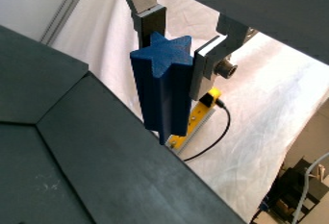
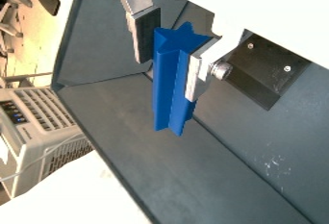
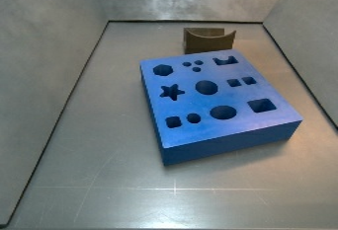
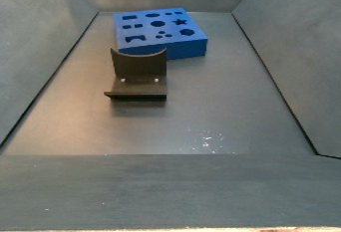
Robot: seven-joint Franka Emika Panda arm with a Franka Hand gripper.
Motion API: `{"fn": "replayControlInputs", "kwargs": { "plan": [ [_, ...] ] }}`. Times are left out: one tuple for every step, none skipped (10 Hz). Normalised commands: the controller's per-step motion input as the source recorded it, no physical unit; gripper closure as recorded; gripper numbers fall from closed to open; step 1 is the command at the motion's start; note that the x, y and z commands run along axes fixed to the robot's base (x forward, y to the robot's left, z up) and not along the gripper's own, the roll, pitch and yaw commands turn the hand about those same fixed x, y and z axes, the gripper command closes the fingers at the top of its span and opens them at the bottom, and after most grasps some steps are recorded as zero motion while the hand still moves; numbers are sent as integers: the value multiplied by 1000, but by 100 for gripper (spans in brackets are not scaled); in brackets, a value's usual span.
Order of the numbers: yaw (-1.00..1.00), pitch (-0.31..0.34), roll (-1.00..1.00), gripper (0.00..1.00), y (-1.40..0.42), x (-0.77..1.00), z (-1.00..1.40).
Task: Pick up the star object. Move up. Place the star object on the fixture. Regrasp the star object. Move to above the board. Insert the star object.
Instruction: Move to above the board.
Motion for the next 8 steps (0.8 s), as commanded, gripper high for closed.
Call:
{"fn": "replayControlInputs", "kwargs": {
  "plan": [
    [99, 100, -47, 100, -12, 21, 400],
    [101, 96, -41, 100, -18, 20, 237],
    [-84, -2, -1000, 100, -1000, -454, -38],
    [-85, -9, -1000, 100, -1000, -456, -52],
    [-84, -19, -1000, 100, -1000, -483, -47],
    [-89, -24, -1000, 100, -1000, -486, -58],
    [-91, -23, -1000, 100, -1000, -491, -55],
    [-96, -20, -1000, 100, -1000, -506, -51]
  ]
}}
